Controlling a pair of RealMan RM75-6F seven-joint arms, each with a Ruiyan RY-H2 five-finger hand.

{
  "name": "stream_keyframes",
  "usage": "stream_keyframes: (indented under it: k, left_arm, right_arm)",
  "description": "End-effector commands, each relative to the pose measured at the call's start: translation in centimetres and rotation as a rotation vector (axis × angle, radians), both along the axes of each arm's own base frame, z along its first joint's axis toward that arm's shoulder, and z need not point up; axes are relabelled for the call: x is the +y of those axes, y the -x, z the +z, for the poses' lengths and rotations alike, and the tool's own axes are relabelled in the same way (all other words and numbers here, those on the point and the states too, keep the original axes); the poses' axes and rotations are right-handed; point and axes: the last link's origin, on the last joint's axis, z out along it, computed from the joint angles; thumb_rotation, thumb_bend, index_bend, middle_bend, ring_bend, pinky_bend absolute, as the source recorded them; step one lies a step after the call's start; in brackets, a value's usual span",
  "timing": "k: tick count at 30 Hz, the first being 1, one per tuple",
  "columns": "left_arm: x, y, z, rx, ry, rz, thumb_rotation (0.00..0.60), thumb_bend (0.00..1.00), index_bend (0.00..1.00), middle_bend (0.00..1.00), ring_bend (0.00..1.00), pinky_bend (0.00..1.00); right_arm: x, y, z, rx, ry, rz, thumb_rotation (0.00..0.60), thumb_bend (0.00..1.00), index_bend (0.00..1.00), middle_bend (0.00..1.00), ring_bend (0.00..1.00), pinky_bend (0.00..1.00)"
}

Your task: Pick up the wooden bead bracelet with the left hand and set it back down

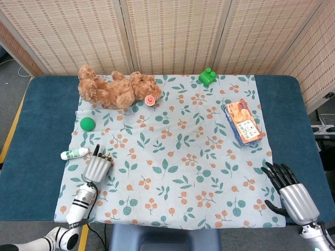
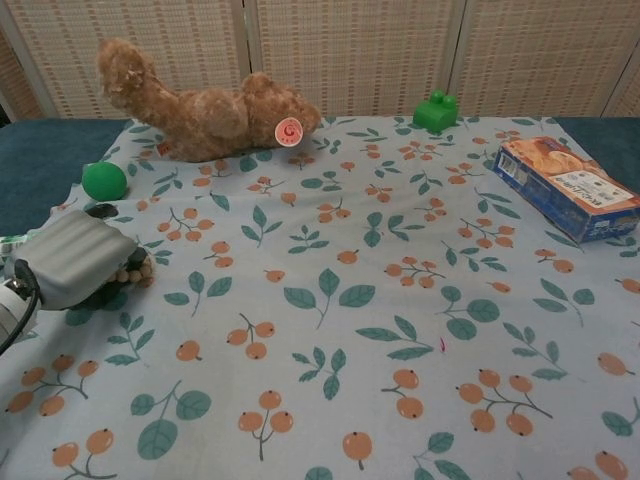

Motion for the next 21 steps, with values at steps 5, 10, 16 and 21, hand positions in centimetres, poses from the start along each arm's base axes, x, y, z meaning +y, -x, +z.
stream_keyframes:
  k: [5, 10, 16, 21]
  left_arm:
    - [4.4, -2.8, 2.9, -0.252, -0.105, 0.035, 0.600, 0.72, 0.76, 0.85, 0.52, 0.20]
    - [9.0, -5.2, 6.6, -0.670, -0.169, 0.276, 0.600, 0.78, 0.80, 0.86, 0.52, 0.21]
    - [12.8, -5.3, 11.4, -1.278, -0.178, 0.785, 0.600, 0.82, 0.84, 0.87, 0.54, 0.21]
    - [13.6, -4.8, 16.0, -1.654, -0.114, 1.087, 0.600, 0.87, 0.80, 0.86, 0.54, 0.18]
  right_arm:
    - [0.1, -0.1, 0.2, -0.007, 0.001, 0.005, 0.600, 0.15, 0.00, 0.00, 0.00, 0.00]
    - [0.2, -0.2, 0.3, -0.015, -0.007, 0.012, 0.600, 0.15, 0.00, 0.00, 0.00, 0.00]
    - [0.4, -0.2, 0.4, -0.021, -0.018, 0.017, 0.600, 0.15, 0.00, 0.00, 0.00, 0.00]
    - [0.5, -0.2, 0.4, -0.028, -0.031, 0.020, 0.600, 0.15, 0.00, 0.00, 0.00, 0.00]
